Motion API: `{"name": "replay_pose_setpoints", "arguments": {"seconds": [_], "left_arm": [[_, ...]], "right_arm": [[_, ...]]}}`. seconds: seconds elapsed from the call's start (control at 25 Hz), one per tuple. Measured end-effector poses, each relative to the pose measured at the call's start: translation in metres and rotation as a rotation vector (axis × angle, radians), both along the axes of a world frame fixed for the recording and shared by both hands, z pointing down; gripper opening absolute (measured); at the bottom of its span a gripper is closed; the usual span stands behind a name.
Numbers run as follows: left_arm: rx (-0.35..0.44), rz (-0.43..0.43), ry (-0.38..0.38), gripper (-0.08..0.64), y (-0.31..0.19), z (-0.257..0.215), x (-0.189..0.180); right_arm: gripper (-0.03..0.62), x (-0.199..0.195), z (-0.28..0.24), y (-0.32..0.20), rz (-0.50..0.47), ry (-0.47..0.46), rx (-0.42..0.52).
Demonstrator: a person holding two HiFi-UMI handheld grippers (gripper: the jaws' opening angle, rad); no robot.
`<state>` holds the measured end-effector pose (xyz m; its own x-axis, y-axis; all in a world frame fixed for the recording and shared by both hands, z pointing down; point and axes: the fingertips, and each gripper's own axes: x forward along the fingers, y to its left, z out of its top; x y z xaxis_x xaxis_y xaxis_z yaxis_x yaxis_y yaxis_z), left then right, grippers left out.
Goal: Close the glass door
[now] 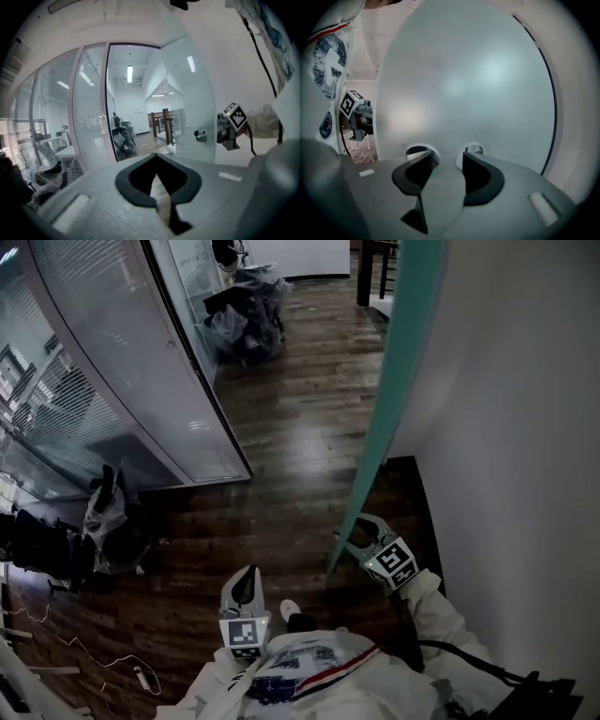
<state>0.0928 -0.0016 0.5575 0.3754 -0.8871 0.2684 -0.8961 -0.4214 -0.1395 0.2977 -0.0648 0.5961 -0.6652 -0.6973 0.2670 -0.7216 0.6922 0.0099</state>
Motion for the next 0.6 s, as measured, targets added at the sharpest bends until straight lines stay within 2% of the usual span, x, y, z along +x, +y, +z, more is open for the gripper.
{"name": "replay_pose_setpoints", "arguments": {"seconds": [0.04,0.12,0.2,0.6], "left_arm": [[-0.002,0.009,0.000,0.002,-0.002,0.003,0.002],[-0.005,0.027,-0.003,0.002,-0.006,0.010,0.003],[-0.009,0.037,-0.004,0.002,-0.010,0.013,0.002],[-0.022,0.073,0.008,0.002,-0.032,0.023,0.008]], "right_arm": [[0.168,-0.002,0.002,-0.003,0.005,-0.023,0.008],[0.145,-0.005,0.001,-0.006,0.021,-0.101,0.000],[0.143,-0.007,-0.001,-0.007,0.032,-0.137,-0.002],[0.141,-0.020,0.010,-0.016,0.001,-0.034,0.025]]}}
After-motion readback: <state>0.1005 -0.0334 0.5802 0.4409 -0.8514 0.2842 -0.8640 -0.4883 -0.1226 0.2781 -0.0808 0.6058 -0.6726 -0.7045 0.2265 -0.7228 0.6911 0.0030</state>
